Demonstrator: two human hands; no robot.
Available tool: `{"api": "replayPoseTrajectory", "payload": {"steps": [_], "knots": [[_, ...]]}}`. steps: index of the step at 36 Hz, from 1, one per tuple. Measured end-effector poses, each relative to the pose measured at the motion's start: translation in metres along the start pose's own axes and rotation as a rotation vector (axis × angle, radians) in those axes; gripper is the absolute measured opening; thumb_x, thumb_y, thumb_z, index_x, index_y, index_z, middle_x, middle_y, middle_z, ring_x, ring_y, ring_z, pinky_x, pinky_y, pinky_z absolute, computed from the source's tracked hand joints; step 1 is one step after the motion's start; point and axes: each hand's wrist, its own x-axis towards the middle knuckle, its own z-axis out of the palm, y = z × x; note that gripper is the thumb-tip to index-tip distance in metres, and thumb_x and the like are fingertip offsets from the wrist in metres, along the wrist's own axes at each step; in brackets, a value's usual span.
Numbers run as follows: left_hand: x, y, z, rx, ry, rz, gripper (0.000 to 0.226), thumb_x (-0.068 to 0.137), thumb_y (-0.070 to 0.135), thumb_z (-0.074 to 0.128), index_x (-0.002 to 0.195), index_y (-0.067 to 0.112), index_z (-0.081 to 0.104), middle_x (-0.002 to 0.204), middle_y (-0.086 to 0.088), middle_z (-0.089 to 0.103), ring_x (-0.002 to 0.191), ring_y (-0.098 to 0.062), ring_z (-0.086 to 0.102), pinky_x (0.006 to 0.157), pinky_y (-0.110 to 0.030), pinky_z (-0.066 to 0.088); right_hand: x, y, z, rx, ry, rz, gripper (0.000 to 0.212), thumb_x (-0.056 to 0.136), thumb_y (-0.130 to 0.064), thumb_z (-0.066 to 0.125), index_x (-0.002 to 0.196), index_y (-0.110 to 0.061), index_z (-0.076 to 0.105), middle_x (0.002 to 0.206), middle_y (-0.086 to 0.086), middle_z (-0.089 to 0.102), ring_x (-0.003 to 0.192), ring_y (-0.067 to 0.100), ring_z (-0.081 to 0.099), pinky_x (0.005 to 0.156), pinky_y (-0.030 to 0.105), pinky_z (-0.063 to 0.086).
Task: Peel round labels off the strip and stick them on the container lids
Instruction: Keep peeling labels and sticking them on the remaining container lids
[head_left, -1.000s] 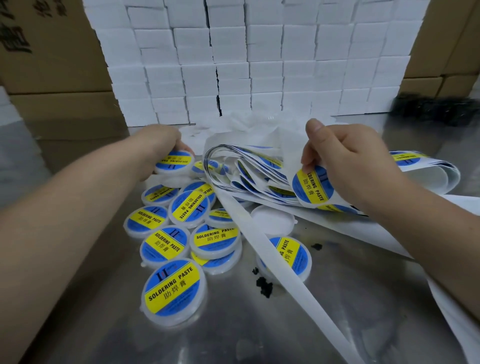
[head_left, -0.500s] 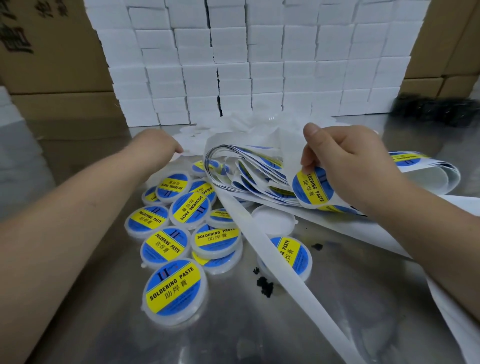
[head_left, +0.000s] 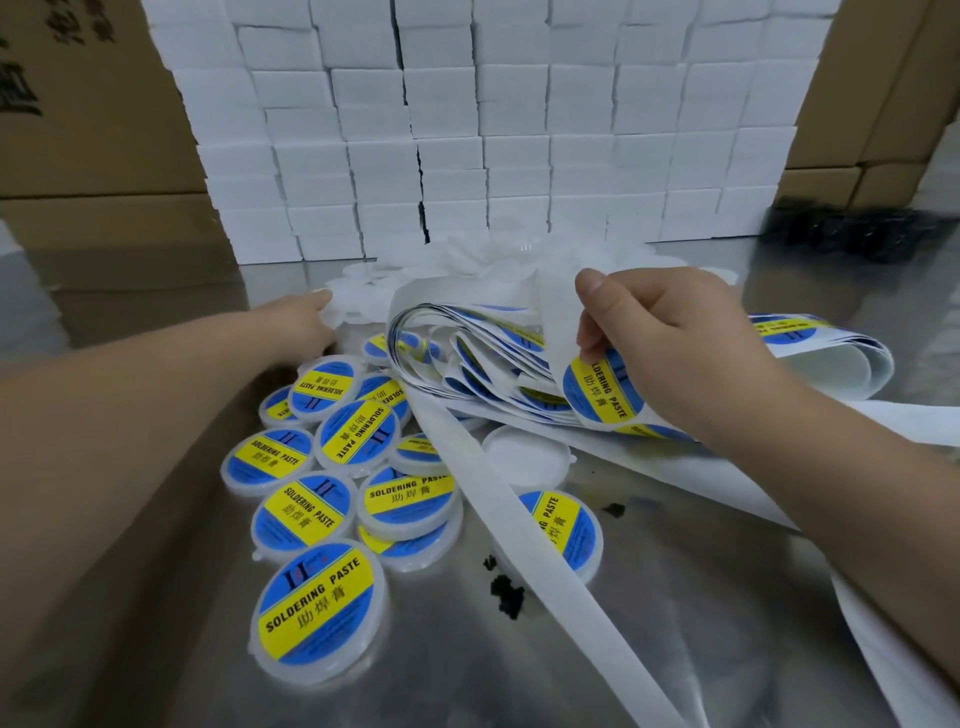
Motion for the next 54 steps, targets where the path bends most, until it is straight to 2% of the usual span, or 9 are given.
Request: {"api": "replayPoseTrajectory", "payload": {"steps": [5, 11, 19, 23, 29, 36, 43, 48, 54], "knots": [[-0.001, -0.006, -0.002, 0.002, 0.148, 0.020, 0.051, 0.085, 0.043, 0.061, 0.127, 0.019, 0.046, 0.121, -0.010, 0.057, 0.093, -0.026, 0.055, 0.070, -0.031, 0.042, 0.001, 0.000, 0.001, -0.014, -0.013, -0.008, 0.045, 0.090, -0.042, 0.042, 0.059, -0.015, 0.059, 0.064, -0.006, 0.063, 0.066, 0.009, 0.055, 0.067, 0.029, 0.047], [-0.003, 0.001, -0.013, -0.514, 0.285, -0.073, 0.076, 0.082, 0.028, 0.067, 0.142, 0.017, 0.020, 0.131, -0.015, 0.046, 0.102, -0.030, 0.053, 0.080, -0.036, 0.044, 0.001, -0.002, 0.001, -0.027, -0.073, 0.007, 0.025, 0.084, -0.031, 0.048, 0.067, -0.018, 0.062, 0.072, 0.002, 0.066, 0.073, 0.017, 0.059, 0.074, 0.037, 0.051], [-0.046, 0.055, -0.046, -1.155, 0.341, -0.074, 0.042, 0.080, 0.024, 0.063, 0.118, 0.011, 0.050, 0.121, -0.013, 0.051, 0.098, -0.025, 0.050, 0.076, -0.029, 0.041, 0.004, 0.002, 0.000, -0.050, -0.161, -0.059, 0.038, 0.074, -0.003, 0.048, 0.073, -0.040, 0.053, 0.076, -0.015, 0.054, 0.072, -0.001, 0.048, 0.059, 0.006, 0.036], [-0.092, 0.094, -0.051, -1.314, 0.247, 0.105, 0.059, 0.076, 0.018, 0.067, 0.128, 0.009, 0.041, 0.102, -0.003, 0.054, 0.094, -0.019, 0.055, 0.084, -0.031, 0.048, 0.005, 0.003, 0.001, -0.023, -0.135, -0.096, 0.047, 0.075, 0.002, 0.048, 0.083, -0.045, 0.047, 0.090, -0.020, 0.050, 0.077, -0.014, 0.047, 0.061, -0.002, 0.033], [-0.137, 0.130, -0.038, -1.005, 0.303, 0.368, 0.044, 0.075, 0.048, 0.067, 0.097, 0.018, 0.043, 0.085, 0.010, 0.046, 0.075, -0.004, 0.048, 0.066, -0.011, 0.039, 0.009, 0.006, -0.003, 0.020, -0.010, -0.062, 0.051, 0.080, -0.002, 0.053, 0.117, -0.035, 0.045, 0.101, -0.008, 0.059, 0.076, -0.005, 0.057, 0.056, 0.005, 0.040], [-0.156, 0.129, -0.037, -0.760, 0.155, 0.516, 0.039, 0.073, 0.043, 0.039, 0.112, 0.039, 0.039, 0.081, 0.009, 0.048, 0.069, -0.010, 0.049, 0.062, -0.030, 0.037, 0.015, 0.014, -0.005, -0.165, 0.019, -0.006, 0.027, 0.084, -0.024, 0.059, 0.104, -0.034, 0.043, 0.071, -0.015, 0.054, 0.066, -0.004, 0.053, 0.052, 0.019, 0.036], [-0.163, 0.122, -0.030, -0.548, 0.094, 0.508, 0.016, 0.075, 0.043, 0.029, 0.075, 0.031, 0.038, 0.071, 0.003, 0.040, 0.064, -0.018, 0.040, 0.056, -0.032, 0.026, 0.014, 0.013, -0.005, -0.183, 0.032, -0.014, 0.012, 0.089, -0.030, 0.054, 0.096, -0.028, 0.043, 0.058, -0.011, 0.051, 0.056, 0.001, 0.049, 0.050, 0.023, 0.031], [-0.160, 0.124, -0.025, -0.478, 0.198, 0.505, 0.021, 0.079, 0.033, 0.054, 0.065, 0.033, 0.038, 0.075, 0.006, 0.041, 0.066, -0.010, 0.041, 0.056, -0.024, 0.030, 0.008, 0.001, -0.002, 0.008, 0.062, -0.078, 0.017, 0.087, -0.024, 0.058, 0.082, -0.027, 0.042, 0.054, -0.008, 0.053, 0.046, -0.002, 0.048, 0.043, 0.009, 0.034], [-0.159, 0.123, -0.023, -0.556, 0.307, 0.583, 0.017, 0.082, 0.037, 0.058, 0.098, 0.041, 0.055, 0.084, 0.010, 0.042, 0.083, -0.010, 0.043, 0.064, -0.020, 0.031, 0.005, -0.004, -0.003, 0.146, 0.136, -0.074, 0.027, 0.084, -0.023, 0.063, 0.071, -0.025, 0.040, 0.059, -0.008, 0.047, 0.047, 0.002, 0.041, 0.044, 0.010, 0.031]]}}
